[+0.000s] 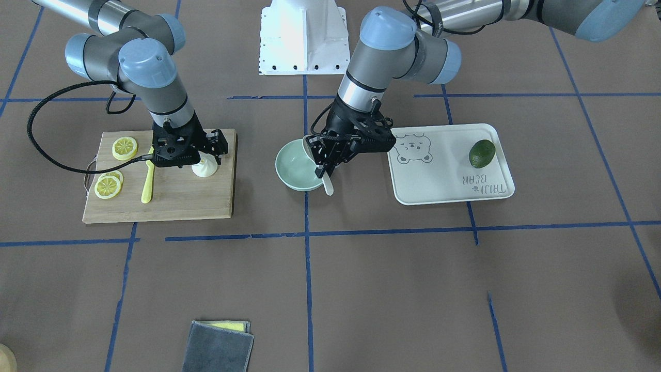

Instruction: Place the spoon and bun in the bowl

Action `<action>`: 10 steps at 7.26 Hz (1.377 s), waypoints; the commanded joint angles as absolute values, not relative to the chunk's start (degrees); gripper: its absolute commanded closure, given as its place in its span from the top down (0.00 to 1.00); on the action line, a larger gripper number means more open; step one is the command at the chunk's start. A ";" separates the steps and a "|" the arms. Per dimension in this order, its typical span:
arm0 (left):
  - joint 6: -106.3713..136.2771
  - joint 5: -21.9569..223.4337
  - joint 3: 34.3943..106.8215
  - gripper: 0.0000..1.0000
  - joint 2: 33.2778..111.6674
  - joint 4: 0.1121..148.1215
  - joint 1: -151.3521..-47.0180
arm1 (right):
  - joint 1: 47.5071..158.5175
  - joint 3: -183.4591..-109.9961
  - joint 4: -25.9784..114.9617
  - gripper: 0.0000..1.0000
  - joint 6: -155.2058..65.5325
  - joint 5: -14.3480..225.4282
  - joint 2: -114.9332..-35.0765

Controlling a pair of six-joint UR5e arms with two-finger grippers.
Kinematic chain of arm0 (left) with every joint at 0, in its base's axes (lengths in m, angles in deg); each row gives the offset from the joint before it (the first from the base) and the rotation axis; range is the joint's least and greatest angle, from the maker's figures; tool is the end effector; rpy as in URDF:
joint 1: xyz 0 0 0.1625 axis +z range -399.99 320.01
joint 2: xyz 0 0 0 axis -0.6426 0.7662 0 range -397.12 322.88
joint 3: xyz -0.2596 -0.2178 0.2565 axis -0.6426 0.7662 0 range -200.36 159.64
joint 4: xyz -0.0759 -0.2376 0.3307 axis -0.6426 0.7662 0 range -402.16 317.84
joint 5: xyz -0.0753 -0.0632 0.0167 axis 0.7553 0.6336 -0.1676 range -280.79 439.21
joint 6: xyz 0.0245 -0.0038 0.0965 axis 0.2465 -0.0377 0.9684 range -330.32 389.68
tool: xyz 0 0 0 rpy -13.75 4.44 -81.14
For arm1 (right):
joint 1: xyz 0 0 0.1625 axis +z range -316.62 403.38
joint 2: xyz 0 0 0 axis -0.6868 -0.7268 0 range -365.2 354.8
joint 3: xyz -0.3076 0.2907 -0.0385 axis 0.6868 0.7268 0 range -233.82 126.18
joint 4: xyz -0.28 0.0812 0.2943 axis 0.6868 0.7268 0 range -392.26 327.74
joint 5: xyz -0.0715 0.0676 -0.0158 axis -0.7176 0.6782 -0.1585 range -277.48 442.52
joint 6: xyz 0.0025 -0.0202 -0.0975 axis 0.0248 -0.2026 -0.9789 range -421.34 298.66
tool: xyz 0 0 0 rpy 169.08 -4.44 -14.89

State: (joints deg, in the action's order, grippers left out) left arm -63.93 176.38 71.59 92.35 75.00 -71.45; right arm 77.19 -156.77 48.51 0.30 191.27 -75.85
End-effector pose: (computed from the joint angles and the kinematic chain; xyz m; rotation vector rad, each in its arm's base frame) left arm 0.5278 -0.4647 0.1743 0.1829 1.1988 -0.4615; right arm -0.4500 -0.4232 0.3584 0.1029 -0.7761 -0.0285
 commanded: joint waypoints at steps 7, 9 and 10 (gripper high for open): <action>-64.36 175.01 67.71 0.00 92.60 78.25 -69.88 | 77.30 -157.09 49.83 0.00 0.27 191.41 -75.86; -64.54 174.92 67.70 0.00 92.61 78.25 -68.82 | 78.01 -158.23 49.92 0.00 0.27 191.59 -75.69; -64.54 174.92 67.62 0.01 92.52 78.16 -68.47 | 79.05 -158.84 50.01 0.00 0.27 192.37 -75.69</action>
